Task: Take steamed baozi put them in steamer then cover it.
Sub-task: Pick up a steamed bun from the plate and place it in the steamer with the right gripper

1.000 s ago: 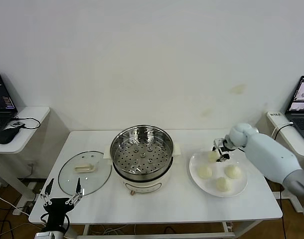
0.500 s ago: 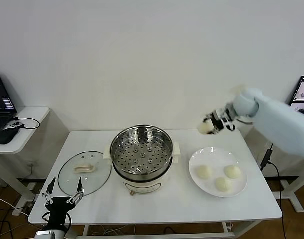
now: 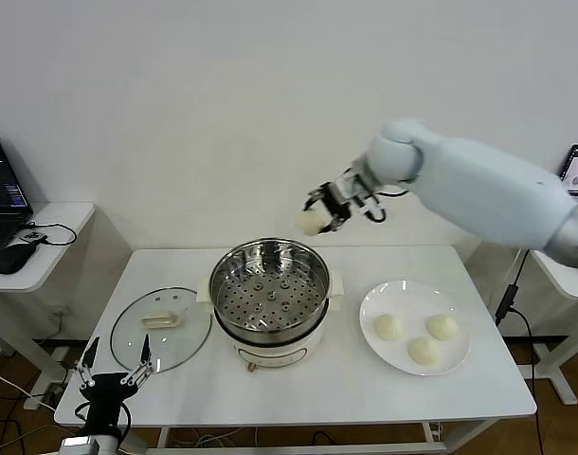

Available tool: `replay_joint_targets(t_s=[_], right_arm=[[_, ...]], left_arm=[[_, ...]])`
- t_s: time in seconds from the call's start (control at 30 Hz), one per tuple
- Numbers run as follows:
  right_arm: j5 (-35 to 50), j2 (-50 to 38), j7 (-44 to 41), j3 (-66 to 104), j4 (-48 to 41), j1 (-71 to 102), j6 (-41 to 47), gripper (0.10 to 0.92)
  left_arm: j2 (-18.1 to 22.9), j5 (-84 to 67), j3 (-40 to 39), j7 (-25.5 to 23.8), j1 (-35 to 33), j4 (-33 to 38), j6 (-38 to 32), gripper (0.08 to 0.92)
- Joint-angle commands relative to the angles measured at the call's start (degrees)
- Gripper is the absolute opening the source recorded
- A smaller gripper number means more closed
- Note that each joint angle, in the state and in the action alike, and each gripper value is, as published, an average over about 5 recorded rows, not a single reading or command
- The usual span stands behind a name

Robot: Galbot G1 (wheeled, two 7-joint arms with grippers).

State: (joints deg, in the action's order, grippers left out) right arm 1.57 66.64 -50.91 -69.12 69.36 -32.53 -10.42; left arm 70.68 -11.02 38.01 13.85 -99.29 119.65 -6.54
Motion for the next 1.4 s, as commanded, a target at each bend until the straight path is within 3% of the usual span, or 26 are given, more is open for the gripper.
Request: replay_joint_targets(t_s=[0.03, 0.4, 0.9, 1.13, 1.27, 1.4], right_arm=[[-9.70, 7.95, 3.98, -4.61, -2.79, 4.12, -7.85, 0.594], [-30.36, 11.52, 11.84, 1.30, -15.19, 11.80, -19.06, 0.594], [-33.76, 14.42, 14.95, 4.64, -21.71, 14.51, -23.04, 0.607], [-26.12, 11.65, 13.60, 3.65, -17.79, 12.09, -20.68, 0.752], [-10.80, 7.68, 9.59, -0.01, -10.32, 5.55, -12.85, 0.813], [4.27, 0.31, 3.44, -2.45, 1.04, -1.89, 2.19, 0.822]], left_arm=[[0.01, -0.10, 0.06, 0.00, -0.03, -0.04, -0.01, 0.823], [0.44, -0.03, -0.22, 0.00, -0.10, 0.01, -0.33, 0.823], [0.55, 0.01, -0.14, 0.00, -0.02, -0.10, -0.47, 0.823], [0.75, 0.12, -0.44, 0.00, 0.23, -0.22, -0.43, 0.823], [0.72, 0.20, -0.55, 0.02, 0.47, -0.24, -0.28, 0.823], [0.56, 0.16, -0.51, 0.02, 0.65, -0.16, -0.15, 0.823]])
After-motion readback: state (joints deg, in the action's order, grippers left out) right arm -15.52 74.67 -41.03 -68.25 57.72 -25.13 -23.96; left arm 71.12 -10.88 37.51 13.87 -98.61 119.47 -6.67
